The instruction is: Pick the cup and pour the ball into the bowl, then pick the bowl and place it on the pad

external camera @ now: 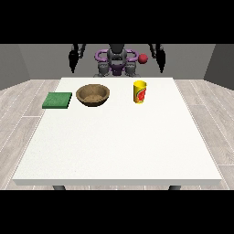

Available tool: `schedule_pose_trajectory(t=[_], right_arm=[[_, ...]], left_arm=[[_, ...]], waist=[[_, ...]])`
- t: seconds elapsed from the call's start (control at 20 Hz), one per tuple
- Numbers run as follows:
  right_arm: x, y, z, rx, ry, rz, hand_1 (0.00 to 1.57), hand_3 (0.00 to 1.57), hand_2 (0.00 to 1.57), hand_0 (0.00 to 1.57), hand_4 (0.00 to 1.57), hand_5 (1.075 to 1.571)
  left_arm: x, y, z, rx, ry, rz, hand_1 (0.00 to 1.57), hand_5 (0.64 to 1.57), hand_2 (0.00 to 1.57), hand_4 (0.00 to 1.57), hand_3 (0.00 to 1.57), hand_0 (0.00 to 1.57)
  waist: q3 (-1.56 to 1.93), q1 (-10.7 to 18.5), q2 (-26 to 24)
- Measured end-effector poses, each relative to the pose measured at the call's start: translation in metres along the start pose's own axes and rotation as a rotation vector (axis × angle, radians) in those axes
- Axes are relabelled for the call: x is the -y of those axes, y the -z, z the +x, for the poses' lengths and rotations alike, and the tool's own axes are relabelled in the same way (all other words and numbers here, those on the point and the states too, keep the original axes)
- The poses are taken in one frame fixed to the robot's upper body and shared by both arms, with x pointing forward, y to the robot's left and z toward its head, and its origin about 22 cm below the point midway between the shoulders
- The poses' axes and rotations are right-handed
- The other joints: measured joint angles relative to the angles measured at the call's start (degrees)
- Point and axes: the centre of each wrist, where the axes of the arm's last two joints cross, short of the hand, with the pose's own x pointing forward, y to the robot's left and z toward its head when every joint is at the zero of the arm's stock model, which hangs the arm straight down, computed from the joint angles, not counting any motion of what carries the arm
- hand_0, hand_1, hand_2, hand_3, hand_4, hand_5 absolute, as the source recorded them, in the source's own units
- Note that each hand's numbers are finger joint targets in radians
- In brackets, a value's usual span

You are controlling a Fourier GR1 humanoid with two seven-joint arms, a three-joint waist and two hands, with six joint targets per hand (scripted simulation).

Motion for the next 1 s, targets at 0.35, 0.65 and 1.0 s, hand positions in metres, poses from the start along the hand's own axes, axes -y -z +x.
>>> schedule_pose_trajectory(t=[0.35, 0.65, 1.0], right_arm=[[0.008, -0.001, 0.021, -0.015, 0.006, 0.002, 0.00, 0.00, 0.00, 0.00, 0.87, 1.539], [0.004, -0.016, 0.044, -0.169, 0.111, -0.001, 0.00, 0.00, 0.00, 0.00, 0.82, 1.528], [0.005, -0.017, 0.091, -0.050, 0.128, 0.002, 0.00, 0.00, 0.00, 0.00, 0.74, 1.546]], left_arm=[[-0.001, 0.000, 0.022, -0.007, -0.034, -0.004, 0.00, 1.565, 0.00, 0.64, 0.00, 0.00], [0.024, -0.007, 0.049, -0.149, -0.194, -0.008, 0.00, 1.563, 0.00, 0.60, 0.00, 0.00], [0.042, 0.004, 0.092, -0.021, -0.211, -0.001, 0.00, 1.555, 0.00, 0.61, 0.00, 0.00]], waist=[[-0.10, -0.50, -12.48], [-0.09, -2.34, -20.88], [-0.08, -3.30, -12.70]])
